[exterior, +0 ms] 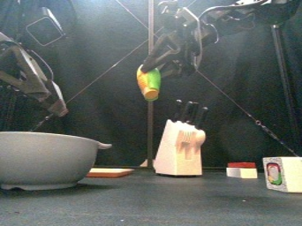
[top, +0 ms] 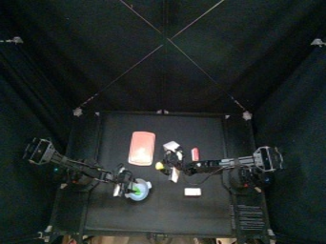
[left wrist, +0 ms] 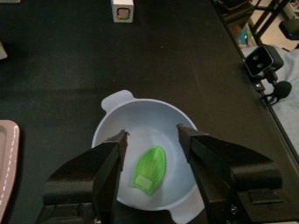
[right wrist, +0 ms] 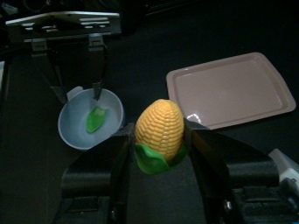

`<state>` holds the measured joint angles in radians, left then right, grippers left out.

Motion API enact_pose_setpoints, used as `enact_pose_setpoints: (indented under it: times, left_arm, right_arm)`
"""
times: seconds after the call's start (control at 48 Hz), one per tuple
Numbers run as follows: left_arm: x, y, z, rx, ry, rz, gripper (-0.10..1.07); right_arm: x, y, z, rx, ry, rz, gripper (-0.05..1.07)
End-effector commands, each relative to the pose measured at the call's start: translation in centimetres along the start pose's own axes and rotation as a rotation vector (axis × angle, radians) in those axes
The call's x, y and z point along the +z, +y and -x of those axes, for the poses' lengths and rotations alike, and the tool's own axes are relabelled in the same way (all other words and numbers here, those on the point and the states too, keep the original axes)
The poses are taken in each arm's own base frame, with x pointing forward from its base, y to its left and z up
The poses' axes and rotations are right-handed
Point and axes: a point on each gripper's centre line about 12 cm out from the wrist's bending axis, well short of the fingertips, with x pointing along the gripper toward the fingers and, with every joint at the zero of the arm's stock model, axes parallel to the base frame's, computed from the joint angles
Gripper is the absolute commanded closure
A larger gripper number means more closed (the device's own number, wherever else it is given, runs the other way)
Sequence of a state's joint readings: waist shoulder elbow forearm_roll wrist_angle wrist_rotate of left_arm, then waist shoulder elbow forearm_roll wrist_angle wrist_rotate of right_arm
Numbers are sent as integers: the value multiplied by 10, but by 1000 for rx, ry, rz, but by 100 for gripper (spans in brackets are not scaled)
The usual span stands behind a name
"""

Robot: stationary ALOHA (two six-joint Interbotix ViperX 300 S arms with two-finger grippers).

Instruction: Regrasp corn

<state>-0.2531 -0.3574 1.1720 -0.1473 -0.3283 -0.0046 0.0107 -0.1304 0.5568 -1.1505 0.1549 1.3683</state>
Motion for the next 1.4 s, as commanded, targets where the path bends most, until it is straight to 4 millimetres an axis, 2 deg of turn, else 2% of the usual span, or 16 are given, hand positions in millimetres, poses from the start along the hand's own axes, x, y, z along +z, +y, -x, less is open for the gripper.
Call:
enact_pose_setpoints:
  times: [0.0, 0.25, 0.458, 0.583, 0.938, 1.167, 1.375]
  left_arm:
    - [19, 5, -3, 19, -79, 14, 12]
    - [60, 22, -2, 78, -289, 41, 12]
    - [81, 38, 0, 147, -477, 111, 11]
    - [80, 42, -6, 175, -509, 120, 11]
    - [83, 44, -37, 155, -487, 11, 8]
    - [88, 33, -40, 96, -503, -67, -5]
    - [86, 41, -41, 138, -498, -14, -5]
  right_arm:
    - [13, 1, 9, 10, -40, -2, 33]
    - [9, 0, 8, 7, -31, 21, 33]
    - [7, 4, 5, 17, -25, 50, 33]
    - [10, 5, 5, 18, -35, 51, 33]
    - [12, 13, 10, 78, -51, 60, 33]
    - [6, 28, 25, 223, -76, 110, 33]
    - [5, 35, 34, 313, -95, 104, 33]
